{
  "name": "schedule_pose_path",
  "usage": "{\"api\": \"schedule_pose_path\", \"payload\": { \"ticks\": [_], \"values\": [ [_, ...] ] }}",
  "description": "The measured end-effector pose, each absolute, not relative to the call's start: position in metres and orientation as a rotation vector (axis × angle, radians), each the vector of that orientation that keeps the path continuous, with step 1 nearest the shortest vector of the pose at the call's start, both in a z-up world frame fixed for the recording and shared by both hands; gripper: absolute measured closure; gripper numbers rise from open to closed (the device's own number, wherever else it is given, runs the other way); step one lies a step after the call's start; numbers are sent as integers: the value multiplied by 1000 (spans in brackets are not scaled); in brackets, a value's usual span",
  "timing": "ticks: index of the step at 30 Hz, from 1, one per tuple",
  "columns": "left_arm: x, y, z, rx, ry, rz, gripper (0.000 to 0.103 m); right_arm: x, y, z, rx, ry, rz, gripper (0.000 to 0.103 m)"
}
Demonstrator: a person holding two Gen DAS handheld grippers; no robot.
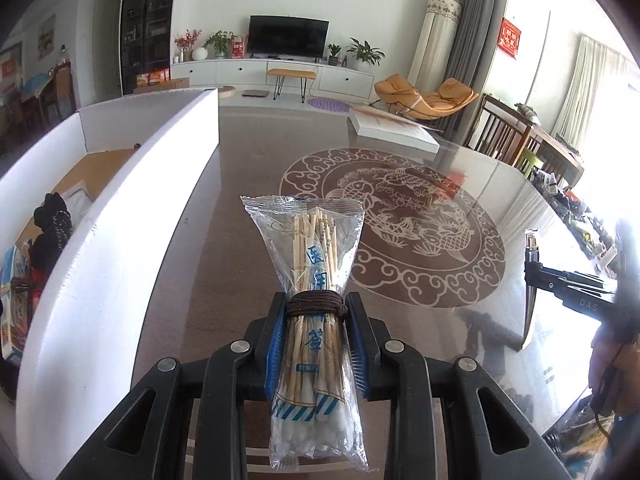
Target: Organize objects
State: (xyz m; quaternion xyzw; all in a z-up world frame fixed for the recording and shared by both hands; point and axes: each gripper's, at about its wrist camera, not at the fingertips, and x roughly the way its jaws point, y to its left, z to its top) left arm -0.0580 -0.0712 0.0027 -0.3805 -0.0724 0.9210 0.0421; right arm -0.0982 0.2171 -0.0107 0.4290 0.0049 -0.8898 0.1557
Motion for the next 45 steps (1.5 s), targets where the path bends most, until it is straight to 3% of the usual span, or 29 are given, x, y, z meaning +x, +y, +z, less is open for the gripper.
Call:
{"api": "schedule_pose_path", "payload": {
  "ticks": [9,16,22,28,30,32,33,35,37,41,45],
  "values": [
    [-8,-149,87,-914,-349,3003,74,-86,104,88,871,21,-2400,77],
    [-3,-251,81,-1086,-414,3177,74,-103,-28,129,842,2,-2111,77],
    [-23,-304,37,-1351,-483,3159,74,-135,-140,115,988,37,-1950,77],
    [-38,-311,7,-1492,-518,3081,72,-161,-228,48,1198,197,-1881,76],
    [-40,-311,5,-1498,-526,3088,56,-165,-246,26,1231,260,-1891,75],
    [-35,-312,6,-1474,-524,3131,16,-166,-254,13,1225,274,-1913,73],
    [-32,-313,9,-1447,-508,3167,12,-167,-252,11,1213,260,-1927,69],
    [-24,-311,16,-1404,-455,3232,8,-169,-243,15,1177,229,-1963,44],
    [-24,-310,23,-1428,-371,3314,5,-170,-231,26,1125,227,-2020,32],
    [-22,-306,34,-1503,-268,3444,0,-172,-214,47,1063,225,-2070,28],
    [-13,-306,43,-1437,-470,3422,0,-159,-203,65,1001,255,-2095,20]
  ]
}}
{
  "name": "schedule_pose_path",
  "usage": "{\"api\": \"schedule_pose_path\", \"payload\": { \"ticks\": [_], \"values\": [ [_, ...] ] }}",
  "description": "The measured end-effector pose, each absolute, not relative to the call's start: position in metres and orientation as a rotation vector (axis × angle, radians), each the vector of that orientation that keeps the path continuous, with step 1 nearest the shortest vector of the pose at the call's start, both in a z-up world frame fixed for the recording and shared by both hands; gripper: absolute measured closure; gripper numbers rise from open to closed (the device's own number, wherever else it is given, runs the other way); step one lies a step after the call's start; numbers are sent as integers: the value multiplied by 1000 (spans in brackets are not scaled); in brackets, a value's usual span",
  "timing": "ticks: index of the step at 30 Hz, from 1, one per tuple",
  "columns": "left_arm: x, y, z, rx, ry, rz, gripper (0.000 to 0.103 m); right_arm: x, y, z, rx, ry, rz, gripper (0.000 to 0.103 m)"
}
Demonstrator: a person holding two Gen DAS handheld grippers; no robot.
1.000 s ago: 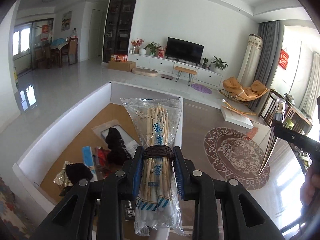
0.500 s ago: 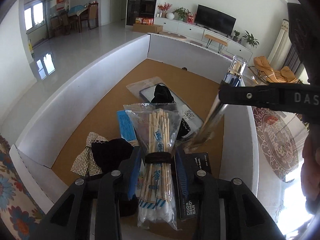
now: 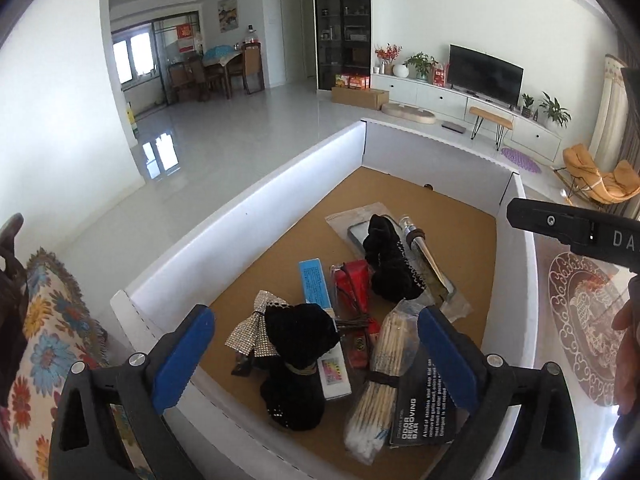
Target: Organize objects
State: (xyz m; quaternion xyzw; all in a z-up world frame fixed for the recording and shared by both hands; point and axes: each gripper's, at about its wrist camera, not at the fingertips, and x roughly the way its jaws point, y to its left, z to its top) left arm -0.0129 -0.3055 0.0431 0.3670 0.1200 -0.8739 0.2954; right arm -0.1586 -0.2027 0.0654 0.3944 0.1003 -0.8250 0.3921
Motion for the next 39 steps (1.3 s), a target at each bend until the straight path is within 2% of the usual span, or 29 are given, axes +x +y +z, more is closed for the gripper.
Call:
{"api": "schedule_pose_path", "payload": {
  "ticks": [2,10,23,39],
  "values": [
    [-12,-304,45,1008,381,-2313,0,-151,-200,68,1000,291,-2104,12],
    [-10,-288,59,1036,281,-2297,0,-136,-190,69,1057,380,-2121,12],
    [-6,-306,57,1040,369,-2282,0,-134,-201,64,1071,414,-2120,12],
    [0,-304,62,948,316,-2278,0,-130,-203,61,1048,422,-2113,12]
  ]
}}
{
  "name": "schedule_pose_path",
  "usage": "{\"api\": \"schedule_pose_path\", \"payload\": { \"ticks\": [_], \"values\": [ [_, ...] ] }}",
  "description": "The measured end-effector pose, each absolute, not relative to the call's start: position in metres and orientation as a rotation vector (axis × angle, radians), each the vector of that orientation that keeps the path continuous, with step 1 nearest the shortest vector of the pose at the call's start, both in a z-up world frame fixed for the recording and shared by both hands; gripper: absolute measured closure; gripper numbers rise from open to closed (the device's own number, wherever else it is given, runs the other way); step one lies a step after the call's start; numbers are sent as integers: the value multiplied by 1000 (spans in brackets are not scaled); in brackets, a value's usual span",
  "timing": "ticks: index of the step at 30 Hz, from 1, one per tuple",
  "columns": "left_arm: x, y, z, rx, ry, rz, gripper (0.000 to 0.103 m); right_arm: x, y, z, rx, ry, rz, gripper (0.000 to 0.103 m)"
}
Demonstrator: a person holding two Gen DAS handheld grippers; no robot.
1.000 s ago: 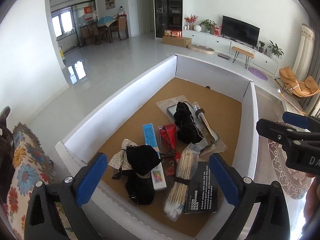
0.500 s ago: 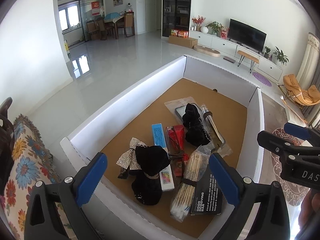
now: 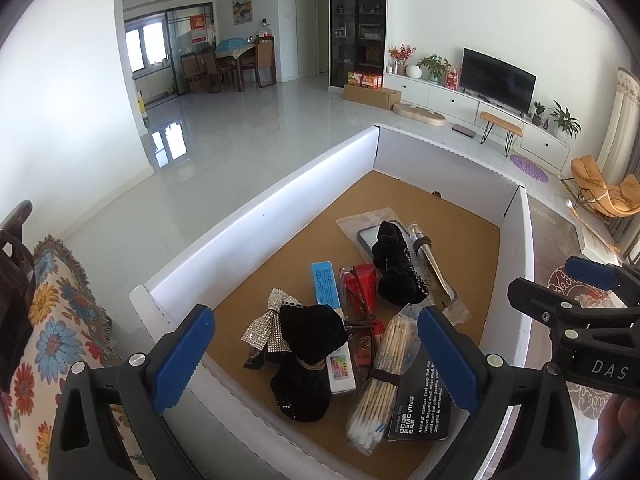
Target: Organize objects
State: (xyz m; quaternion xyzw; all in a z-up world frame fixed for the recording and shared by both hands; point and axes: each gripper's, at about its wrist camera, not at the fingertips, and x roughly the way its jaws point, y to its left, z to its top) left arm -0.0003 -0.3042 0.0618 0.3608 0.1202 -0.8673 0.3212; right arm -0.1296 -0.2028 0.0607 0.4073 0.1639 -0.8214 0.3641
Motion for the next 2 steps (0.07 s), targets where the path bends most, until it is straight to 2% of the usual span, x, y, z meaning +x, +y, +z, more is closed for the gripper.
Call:
{"api": "schedule_pose_path", "payload": {
  "ticks": [2],
  "values": [
    [1,-301,65,929,285,-2278,0,-130,-202,62,1046,417,-2116,12]
  ]
}}
